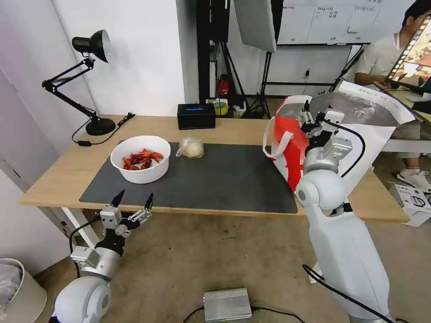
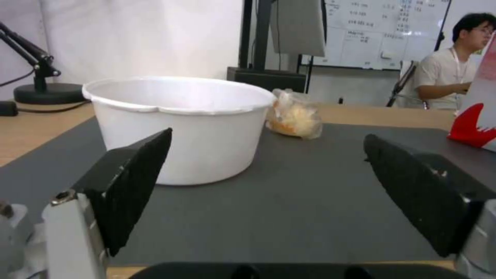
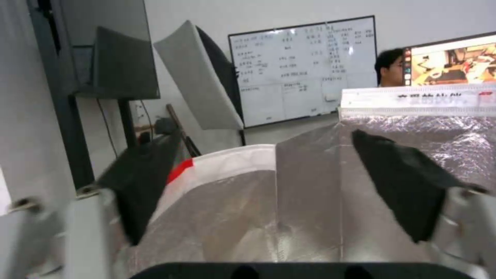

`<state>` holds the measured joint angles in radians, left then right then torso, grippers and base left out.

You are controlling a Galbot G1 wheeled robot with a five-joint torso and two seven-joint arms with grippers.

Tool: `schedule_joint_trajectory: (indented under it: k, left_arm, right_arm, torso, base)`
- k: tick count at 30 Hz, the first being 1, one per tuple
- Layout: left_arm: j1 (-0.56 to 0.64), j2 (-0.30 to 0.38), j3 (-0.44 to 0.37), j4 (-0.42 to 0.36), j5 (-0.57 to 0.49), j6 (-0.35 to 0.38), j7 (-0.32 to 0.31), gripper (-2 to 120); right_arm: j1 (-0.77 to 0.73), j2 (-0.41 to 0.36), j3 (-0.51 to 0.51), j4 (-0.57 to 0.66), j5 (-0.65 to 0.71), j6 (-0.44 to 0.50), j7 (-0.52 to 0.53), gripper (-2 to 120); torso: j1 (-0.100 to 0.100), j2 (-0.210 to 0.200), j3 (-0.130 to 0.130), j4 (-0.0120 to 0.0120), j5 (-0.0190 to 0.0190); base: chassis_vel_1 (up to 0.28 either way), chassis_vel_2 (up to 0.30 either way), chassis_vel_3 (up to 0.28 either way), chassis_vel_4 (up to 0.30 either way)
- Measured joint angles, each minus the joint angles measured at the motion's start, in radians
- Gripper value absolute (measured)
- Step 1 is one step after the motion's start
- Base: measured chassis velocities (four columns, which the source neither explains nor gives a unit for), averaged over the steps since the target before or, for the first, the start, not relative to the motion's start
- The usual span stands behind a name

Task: Pick up the trash from the table and place it into the takeout bag.

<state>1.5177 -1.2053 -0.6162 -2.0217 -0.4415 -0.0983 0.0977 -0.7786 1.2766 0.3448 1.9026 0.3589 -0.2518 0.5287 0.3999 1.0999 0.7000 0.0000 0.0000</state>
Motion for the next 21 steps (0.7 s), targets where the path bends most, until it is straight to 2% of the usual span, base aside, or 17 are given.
schedule_joint_trajectory:
  k: [4, 16, 21]
  left_arm:
    - [0.000, 0.000, 0.000, 0.000, 0.000, 0.000, 0.000, 100]
    - [0.005, 0.001, -0.011, -0.009, -0.001, 0.001, -0.001, 100]
    - [0.007, 0.001, -0.015, -0.011, -0.002, 0.001, -0.001, 100]
  right_arm:
    - [-0.001, -0.001, 0.000, 0.004, 0.001, -0.001, -0.002, 99]
    - [0.001, 0.001, -0.002, 0.014, 0.001, -0.005, -0.006, 100]
    - [0.002, -0.003, -0.003, 0.024, 0.010, 0.038, -0.094, 100]
  torso:
    - [0.000, 0.000, 0.000, 0.0000, 0.0000]
    - [0.000, 0.000, 0.000, 0.0000, 0.0000]
    - [0.000, 0.000, 0.000, 0.0000, 0.0000]
  base:
    - [0.000, 0.000, 0.000, 0.000]
    - [0.000, 0.000, 0.000, 0.000]
    - [0.000, 0.000, 0.000, 0.000]
